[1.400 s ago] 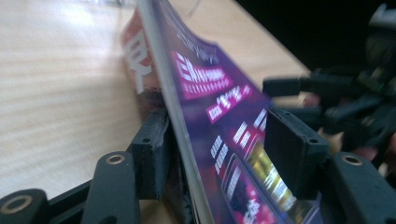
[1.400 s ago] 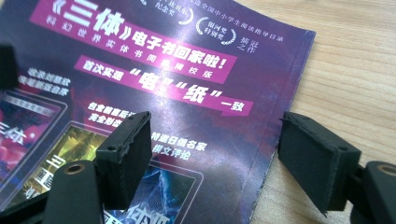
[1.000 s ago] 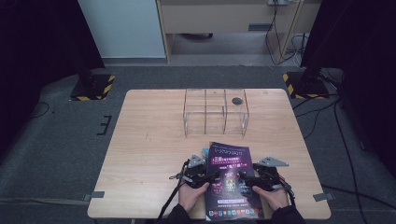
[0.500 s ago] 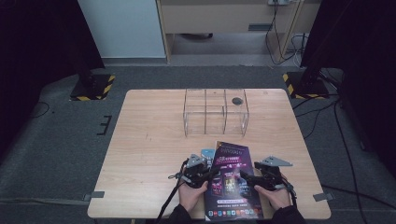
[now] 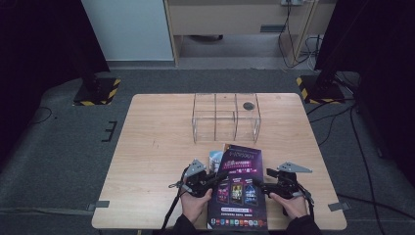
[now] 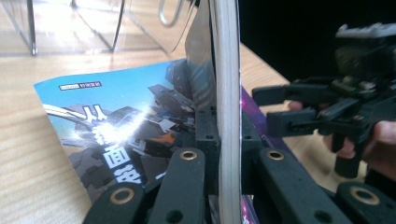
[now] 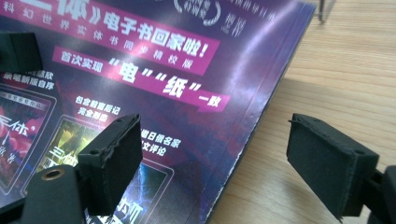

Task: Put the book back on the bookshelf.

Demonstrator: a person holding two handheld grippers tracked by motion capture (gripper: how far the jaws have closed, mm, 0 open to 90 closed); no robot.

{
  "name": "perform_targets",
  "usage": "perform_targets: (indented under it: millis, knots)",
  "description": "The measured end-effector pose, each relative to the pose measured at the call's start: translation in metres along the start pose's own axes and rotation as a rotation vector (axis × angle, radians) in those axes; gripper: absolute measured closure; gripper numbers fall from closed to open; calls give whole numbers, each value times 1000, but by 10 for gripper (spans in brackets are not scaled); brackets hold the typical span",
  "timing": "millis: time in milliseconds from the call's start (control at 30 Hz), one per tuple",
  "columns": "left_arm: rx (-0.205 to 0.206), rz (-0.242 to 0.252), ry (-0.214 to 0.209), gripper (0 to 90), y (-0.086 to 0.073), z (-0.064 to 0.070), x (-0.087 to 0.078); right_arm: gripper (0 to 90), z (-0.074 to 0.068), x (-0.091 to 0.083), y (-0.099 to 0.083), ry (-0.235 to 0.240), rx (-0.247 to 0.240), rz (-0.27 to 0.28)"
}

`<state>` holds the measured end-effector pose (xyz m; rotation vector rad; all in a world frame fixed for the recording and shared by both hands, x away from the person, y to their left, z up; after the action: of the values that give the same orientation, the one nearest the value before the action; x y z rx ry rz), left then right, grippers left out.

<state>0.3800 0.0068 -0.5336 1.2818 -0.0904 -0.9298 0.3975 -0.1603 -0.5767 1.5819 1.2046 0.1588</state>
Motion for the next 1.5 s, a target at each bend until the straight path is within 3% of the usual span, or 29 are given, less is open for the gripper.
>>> perform_targets:
  millis: [300, 533, 633, 767, 933, 1033, 1133, 1167, 1267, 1367, 1500]
  knots:
    - [13, 33, -26, 838, 8, 5, -5, 186, -12, 10, -1, 89, 11, -10]
    - [11, 35, -32, 838, 8, 6, -4, 209, -18, 18, -4, 164, 58, -33]
    - [12, 36, -30, 838, 8, 5, -4, 224, -19, 19, -6, 174, 73, -43]
    - [1, 48, -31, 837, 10, 3, -5, 298, -18, 15, -2, 193, 112, -18]
    - [-26, 61, -36, 837, 12, -3, -6, 300, -26, 10, 8, 275, 163, 45]
    - [-19, 58, -30, 838, 11, -3, -6, 309, -26, 14, 4, 266, 168, 12]
    - [-20, 59, -23, 837, 11, -4, -6, 390, -24, 17, 0, 244, 164, -15]
    - [-20, 59, -22, 837, 11, -4, -6, 441, -22, 16, 0, 225, 170, -23]
    - [-16, 59, -18, 837, 11, -4, -5, 473, -21, 14, 0, 218, 206, -27]
    - [3, 53, 6, 836, 10, -5, -3, 506, -21, 14, 0, 192, 190, -37]
    - [26, 36, 55, 835, 8, -9, -1, 677, -23, 9, 6, 199, 202, -16]
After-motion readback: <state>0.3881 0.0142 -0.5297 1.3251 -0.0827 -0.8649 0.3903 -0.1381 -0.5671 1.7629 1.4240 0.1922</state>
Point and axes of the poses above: each handheld gripper's, and its own axes: x roughly forward along the jaws, y roughly out of its top, z roughly to its right, the point moved 10 cm from there along x, roughly forward along the jaws, and after that the axes turned 11 degrees about y, right-handed, at the moved point
